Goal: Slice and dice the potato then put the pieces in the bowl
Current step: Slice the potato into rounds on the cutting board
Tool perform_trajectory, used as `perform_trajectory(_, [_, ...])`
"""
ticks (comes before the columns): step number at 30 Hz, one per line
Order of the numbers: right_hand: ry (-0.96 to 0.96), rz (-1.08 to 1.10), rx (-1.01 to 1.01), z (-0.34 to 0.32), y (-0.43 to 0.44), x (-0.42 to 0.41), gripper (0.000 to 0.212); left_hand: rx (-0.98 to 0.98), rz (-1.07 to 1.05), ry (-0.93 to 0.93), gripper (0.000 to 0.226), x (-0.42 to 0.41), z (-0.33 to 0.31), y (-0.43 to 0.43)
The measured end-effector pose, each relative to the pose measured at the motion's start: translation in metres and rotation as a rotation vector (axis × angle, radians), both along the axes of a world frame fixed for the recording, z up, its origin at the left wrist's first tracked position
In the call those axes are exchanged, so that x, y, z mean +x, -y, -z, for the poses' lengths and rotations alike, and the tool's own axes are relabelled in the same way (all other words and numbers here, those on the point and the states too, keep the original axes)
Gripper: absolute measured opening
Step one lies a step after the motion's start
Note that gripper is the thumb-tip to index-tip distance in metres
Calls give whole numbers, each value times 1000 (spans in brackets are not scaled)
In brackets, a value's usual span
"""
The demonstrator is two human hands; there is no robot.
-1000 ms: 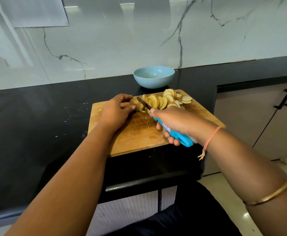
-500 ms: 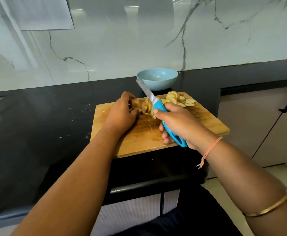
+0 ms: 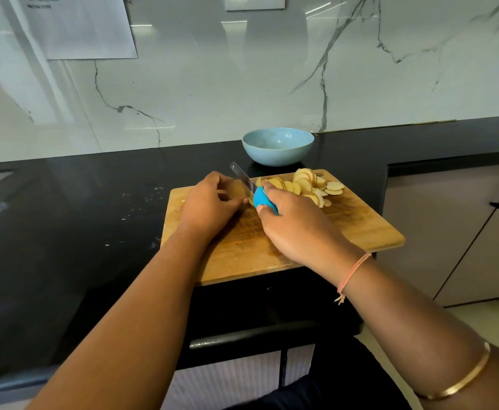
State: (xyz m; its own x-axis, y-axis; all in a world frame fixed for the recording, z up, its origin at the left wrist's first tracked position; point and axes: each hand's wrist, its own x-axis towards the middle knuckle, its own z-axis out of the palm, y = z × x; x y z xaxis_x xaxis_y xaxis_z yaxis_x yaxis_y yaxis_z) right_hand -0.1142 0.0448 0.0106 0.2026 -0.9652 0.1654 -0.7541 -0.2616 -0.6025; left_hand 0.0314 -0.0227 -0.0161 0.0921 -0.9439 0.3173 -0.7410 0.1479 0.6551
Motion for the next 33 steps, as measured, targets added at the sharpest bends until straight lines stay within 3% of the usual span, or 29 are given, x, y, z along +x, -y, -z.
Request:
perform_trajectory(11, [-181,23,-26,-3,0,12,55,0,-2,-55,29,-5,-4,-7])
perform_trajectory(15, [-161,43,-13,-7,5,20,52,3,-4,-84,25,-5,-4,-10])
perform_trajectory(25, [-133,61,81,-27,-6,21,27,44,8,-87,30,-9,-7,-12])
perform_trajectory(30, [-133,48,105,-28,-5,27,25,24,1,-119,27,-8,-6,-13])
perform_trajectory(33, [-157,58,122,-27,-10,24,6,26,-5,-151,26,-7,-5,-12])
